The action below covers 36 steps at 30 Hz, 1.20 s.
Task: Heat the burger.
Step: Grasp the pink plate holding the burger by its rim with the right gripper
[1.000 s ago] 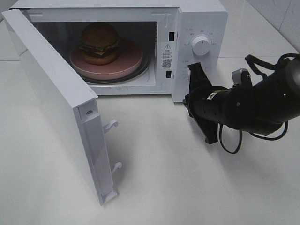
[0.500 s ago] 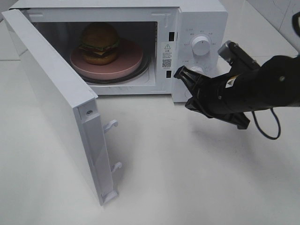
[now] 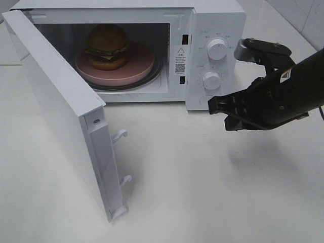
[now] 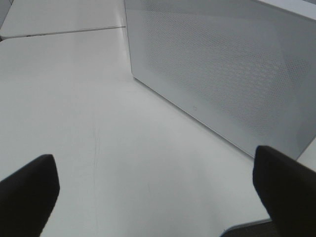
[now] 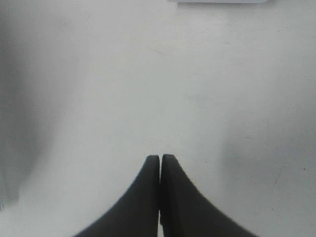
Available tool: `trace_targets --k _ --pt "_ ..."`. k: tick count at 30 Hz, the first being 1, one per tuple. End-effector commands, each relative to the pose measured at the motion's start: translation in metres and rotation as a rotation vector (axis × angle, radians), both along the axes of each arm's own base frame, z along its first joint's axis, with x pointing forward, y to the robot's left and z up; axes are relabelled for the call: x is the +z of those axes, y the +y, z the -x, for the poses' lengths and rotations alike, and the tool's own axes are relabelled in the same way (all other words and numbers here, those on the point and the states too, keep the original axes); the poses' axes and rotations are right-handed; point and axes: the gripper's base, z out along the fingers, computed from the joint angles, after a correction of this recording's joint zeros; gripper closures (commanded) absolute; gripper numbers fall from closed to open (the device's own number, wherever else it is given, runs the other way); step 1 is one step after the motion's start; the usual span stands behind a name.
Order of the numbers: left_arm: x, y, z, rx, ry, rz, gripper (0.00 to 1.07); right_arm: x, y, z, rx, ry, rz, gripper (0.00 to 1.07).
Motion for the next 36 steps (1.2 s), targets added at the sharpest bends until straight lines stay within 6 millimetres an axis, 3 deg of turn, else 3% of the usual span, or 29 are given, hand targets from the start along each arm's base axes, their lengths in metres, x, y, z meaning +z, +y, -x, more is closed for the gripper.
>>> trace_targets --k 1,2,5,7,9,10,21,30,36 --pt "-0.0004 -0.0008 0.0024 0.0 -0.015 0.017 0.07 0.0166 0.0021 0.0015 0.229 -0.026 0.081 1.06" --pt "-0.0004 -0.0008 0.0024 0.0 -0.015 0.017 0.07 0.0198 0.003 0.0018 0.328 -0.036 0.122 1.06" --pt "-0.0004 -0.0008 0.0024 0.0 -0.015 0.017 0.07 0.0216 0.0033 0.0017 0.378 -0.045 0.143 1.06" --pt "-0.0004 -0.0008 0.0024 0.0 -0.015 0.017 0.07 0.0234 0.0037 0.0027 0.572 -0.091 0.224 1.05" --pt "-0.0004 -0.0008 0.0024 0.0 -0.015 0.017 0.07 0.0231 0.0036 0.0035 0.617 -0.099 0.242 1.04" --pt "-0.0004 -0.0008 0.0024 0.0 -0.015 0.017 0.07 0.0227 0.0034 0.0044 0.733 -0.131 0.29 1.04" --pt "-0.0004 -0.0008 0.0024 0.0 -0.015 0.017 0.07 0.0217 0.0006 0.0046 1.304 -0.33 0.558 1.0" --pt "-0.0004 -0.0008 0.0024 0.0 -0.015 0.017 0.07 0.0218 -0.0028 0.0011 1.409 -0.374 0.674 0.9" --pt "-0.0004 -0.0008 0.0024 0.0 -0.015 0.017 0.07 0.0232 -0.0038 -0.003 1.411 -0.41 0.727 0.65"
